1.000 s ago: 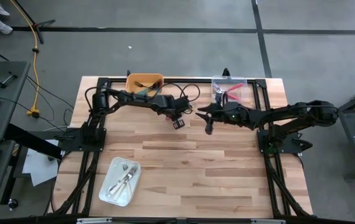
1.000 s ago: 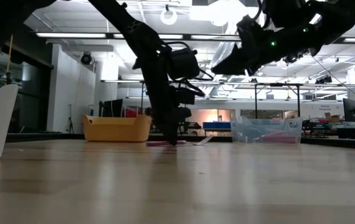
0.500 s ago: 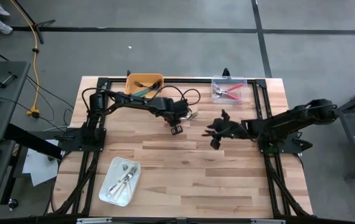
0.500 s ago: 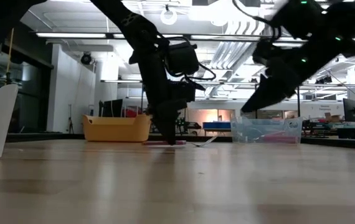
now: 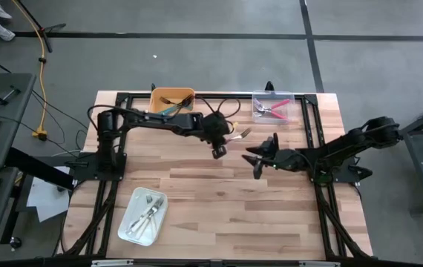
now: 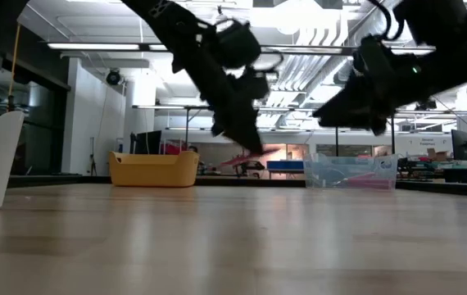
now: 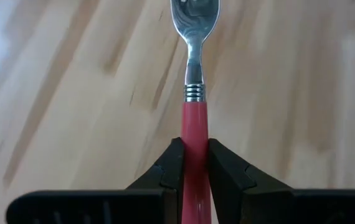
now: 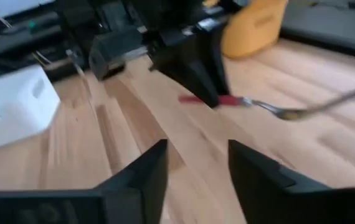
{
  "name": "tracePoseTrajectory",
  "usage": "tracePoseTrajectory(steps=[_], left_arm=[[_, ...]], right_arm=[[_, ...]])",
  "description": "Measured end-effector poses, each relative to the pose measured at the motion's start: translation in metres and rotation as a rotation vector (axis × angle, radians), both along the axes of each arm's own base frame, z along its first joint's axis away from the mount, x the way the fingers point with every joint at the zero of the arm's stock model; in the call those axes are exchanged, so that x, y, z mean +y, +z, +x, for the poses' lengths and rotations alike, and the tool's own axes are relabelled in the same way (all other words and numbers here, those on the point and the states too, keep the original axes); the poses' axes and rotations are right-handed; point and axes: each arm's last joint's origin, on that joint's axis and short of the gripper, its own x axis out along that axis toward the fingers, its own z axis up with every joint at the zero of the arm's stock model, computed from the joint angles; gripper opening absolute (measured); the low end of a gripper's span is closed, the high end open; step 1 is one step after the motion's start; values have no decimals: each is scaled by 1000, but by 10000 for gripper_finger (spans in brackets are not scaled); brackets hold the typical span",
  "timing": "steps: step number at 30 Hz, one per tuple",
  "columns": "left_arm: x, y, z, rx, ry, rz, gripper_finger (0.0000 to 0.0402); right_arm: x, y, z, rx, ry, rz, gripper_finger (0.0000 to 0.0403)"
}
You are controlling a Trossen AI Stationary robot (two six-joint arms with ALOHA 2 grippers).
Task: Sort silverware by color (type)
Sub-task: Put the pink fork into the transparent bin
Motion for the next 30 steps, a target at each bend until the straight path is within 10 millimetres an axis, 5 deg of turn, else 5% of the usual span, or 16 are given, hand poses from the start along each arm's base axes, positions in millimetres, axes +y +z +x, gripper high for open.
tracePoseTrajectory(steps=[7,15,30], left_arm=[[-7,50,3,-261,-32,20,39],[-19,106,-14,-439,-64,59,39],[-36,114,-10,-514,-135,69,39]], right_arm=[[3,30,20,-75,3,-79,226],[-2,46,21,-165,-180,-169,217],[0,74,21,-384,-113,-304,164]])
